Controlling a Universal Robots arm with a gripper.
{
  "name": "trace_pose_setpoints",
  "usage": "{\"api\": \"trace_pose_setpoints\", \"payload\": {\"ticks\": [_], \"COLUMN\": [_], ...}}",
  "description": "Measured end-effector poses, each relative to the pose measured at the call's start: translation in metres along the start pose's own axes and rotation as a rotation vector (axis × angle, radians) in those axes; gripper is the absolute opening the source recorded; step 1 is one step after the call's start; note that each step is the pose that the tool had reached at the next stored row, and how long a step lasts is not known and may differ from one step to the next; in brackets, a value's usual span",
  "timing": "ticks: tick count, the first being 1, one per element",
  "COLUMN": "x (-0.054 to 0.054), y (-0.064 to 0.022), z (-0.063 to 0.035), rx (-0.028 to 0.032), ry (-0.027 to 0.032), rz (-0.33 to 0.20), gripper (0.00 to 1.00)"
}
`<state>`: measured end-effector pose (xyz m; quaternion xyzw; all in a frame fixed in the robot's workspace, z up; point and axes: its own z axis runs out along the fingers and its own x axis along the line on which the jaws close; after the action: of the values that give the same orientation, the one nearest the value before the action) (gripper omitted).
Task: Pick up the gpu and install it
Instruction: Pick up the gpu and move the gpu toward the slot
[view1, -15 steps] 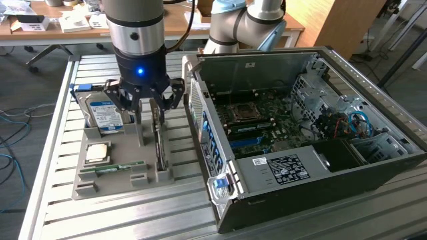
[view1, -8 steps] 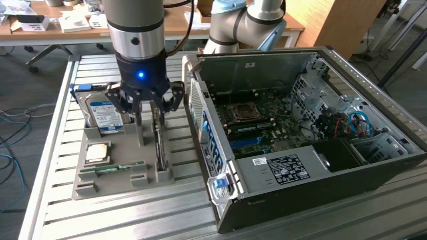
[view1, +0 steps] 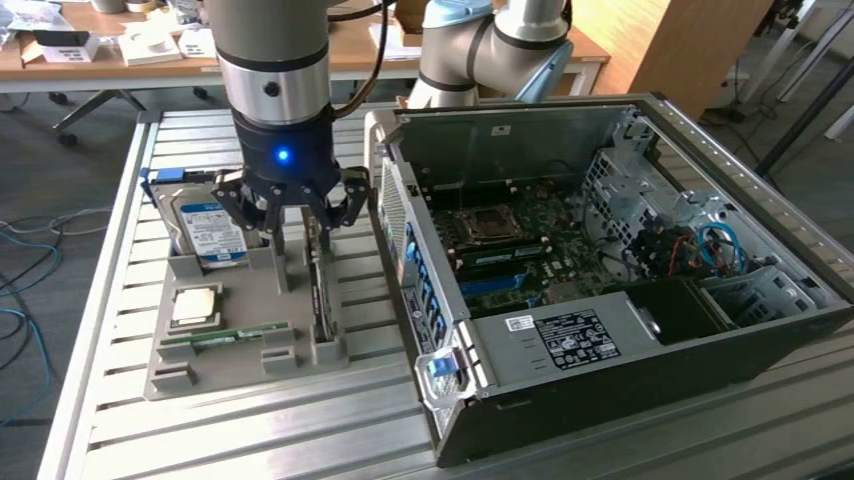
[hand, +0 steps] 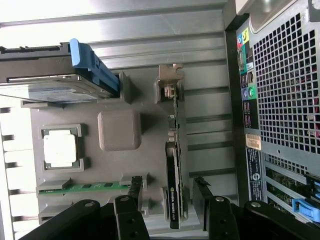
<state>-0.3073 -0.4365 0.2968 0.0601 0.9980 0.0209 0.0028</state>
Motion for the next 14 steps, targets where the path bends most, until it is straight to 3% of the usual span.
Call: {"api": "trace_pose_setpoints", "payload": {"ticks": [14], "x": [-0.0019], "y": [-0.0017], "z": [0.0014], "rx": [-0.0003], "ry": [-0.0003], "rz": [0.000], "gripper": [0.53]}}
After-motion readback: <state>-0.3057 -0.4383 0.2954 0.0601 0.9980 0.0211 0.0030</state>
